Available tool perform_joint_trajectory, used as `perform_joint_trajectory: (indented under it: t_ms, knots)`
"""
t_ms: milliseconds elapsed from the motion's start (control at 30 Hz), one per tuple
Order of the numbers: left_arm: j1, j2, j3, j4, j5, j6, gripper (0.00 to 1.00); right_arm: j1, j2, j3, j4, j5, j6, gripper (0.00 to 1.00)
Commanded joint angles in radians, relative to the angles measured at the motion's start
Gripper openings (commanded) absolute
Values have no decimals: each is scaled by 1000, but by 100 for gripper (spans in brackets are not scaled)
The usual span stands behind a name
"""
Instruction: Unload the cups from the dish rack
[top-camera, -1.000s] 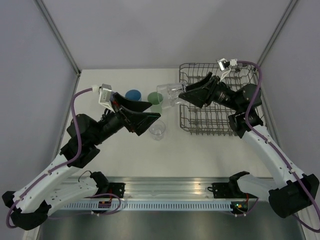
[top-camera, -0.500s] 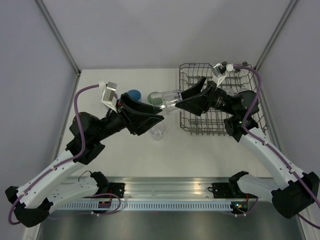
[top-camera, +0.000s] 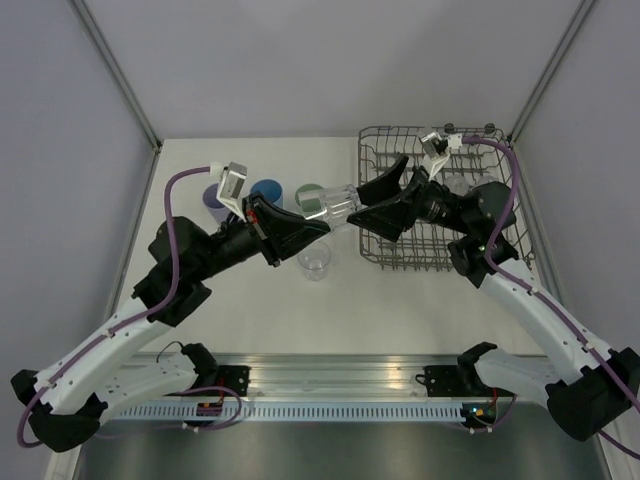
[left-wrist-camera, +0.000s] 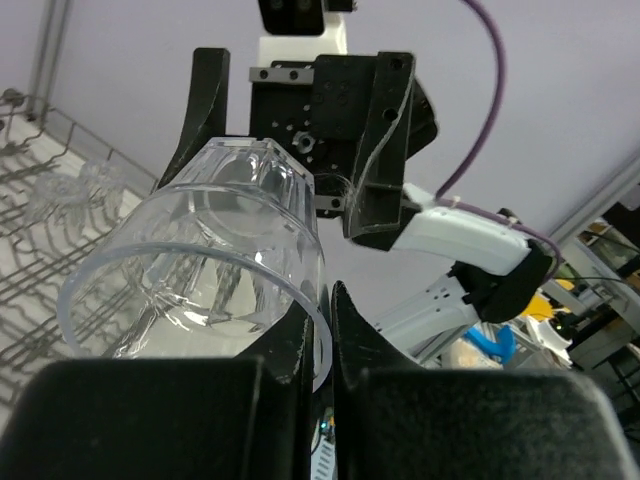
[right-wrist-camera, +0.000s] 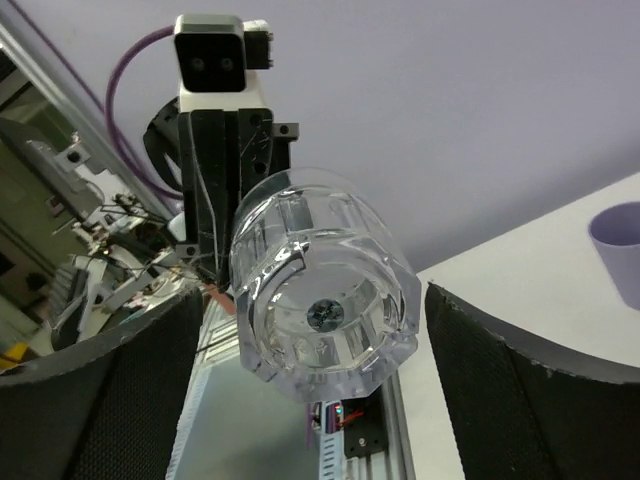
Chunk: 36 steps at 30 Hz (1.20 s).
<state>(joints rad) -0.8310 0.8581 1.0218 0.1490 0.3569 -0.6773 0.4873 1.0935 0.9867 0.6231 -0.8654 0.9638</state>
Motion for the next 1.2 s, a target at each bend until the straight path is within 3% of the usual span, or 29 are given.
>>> perform_joint_trajectory:
  t_ms: [0,33,100,200,400,500,667,900,1167]
  knots:
    - [0,-30,60,-127,-88,119,2,4,-44,79,-334,121,-242,98]
    - [0,-37,61,-149,-139,136,2,4,-56,101,-423,172,-370,98]
    - [0,-53,72,-282,-235,191,2,4,-76,148,-619,258,-465,98]
    - [0,-74,87,-445,-382,251,2,2,-95,174,-785,394,-594,98]
    - [0,47,211,-863,-707,291,2,2,-124,170,-891,488,-675,98]
    - [6,145,245,-980,-774,289,2,4,-126,165,-908,503,-689,98]
    - [72,223,215,-1014,-711,269,2,4,-139,164,-934,565,-694,98]
    - [252,370,140,-1019,-486,294,2,4,-170,167,-999,621,-734,98]
    - [331,539,147,-1006,-361,357,2,2,-187,150,-1016,637,-757,98]
